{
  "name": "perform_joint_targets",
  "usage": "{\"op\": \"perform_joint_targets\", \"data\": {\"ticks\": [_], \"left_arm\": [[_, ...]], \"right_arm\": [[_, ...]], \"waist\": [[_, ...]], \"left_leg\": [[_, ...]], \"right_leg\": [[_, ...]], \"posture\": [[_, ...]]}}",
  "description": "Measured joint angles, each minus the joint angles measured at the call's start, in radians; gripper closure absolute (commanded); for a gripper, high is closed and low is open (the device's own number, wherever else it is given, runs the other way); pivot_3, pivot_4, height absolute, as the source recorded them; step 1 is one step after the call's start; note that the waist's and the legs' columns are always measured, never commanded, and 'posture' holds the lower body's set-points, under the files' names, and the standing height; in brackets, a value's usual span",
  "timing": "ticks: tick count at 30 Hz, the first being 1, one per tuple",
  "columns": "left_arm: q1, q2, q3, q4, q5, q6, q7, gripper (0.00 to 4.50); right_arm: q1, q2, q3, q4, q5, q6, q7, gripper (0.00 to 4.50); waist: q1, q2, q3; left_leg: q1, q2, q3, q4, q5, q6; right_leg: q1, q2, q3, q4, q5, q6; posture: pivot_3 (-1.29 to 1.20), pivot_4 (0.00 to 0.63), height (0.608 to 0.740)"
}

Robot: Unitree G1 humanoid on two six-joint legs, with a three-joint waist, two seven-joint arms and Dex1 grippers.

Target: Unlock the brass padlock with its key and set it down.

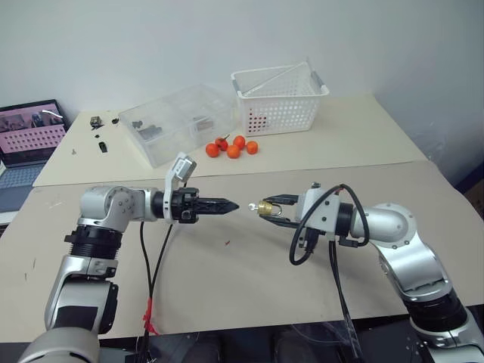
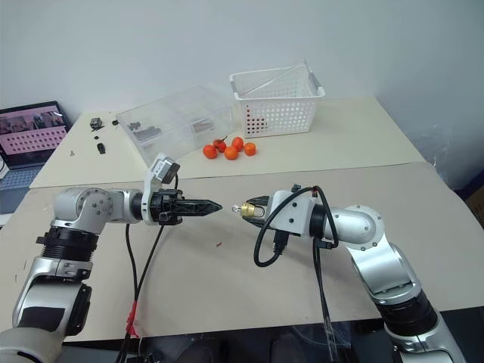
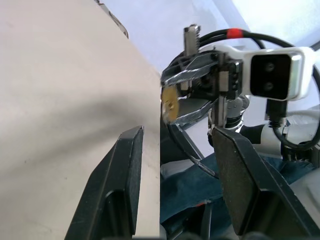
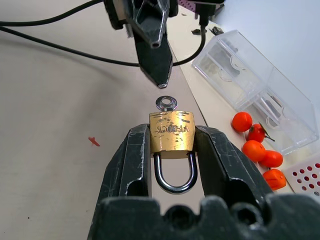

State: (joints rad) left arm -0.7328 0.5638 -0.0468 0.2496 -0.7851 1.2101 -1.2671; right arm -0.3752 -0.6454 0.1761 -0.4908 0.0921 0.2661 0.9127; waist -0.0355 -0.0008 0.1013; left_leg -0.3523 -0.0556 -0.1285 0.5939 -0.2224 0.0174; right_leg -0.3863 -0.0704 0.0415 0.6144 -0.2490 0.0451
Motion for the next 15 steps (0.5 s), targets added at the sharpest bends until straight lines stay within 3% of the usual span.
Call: {"op": "perform_joint_targets", "data": {"ticks": [15], "left_arm": [[-0.016, -0.048, -0.006, 0.001, 0.0, 0.003, 0.013, 2.22]], "right_arm": [[0.0, 0.0, 0.0, -0.047, 0.03, 0.052, -0.01, 3.57]], "waist": [[0.0, 0.0, 0.0]], "left_leg": [[0.0, -0.001, 0.0, 0.0, 0.0, 0.0]], "right_leg": [[0.0, -0.001, 0.0, 0.0, 0.0, 0.0]], "posture": [[0.0, 0.15, 0.74]]}}
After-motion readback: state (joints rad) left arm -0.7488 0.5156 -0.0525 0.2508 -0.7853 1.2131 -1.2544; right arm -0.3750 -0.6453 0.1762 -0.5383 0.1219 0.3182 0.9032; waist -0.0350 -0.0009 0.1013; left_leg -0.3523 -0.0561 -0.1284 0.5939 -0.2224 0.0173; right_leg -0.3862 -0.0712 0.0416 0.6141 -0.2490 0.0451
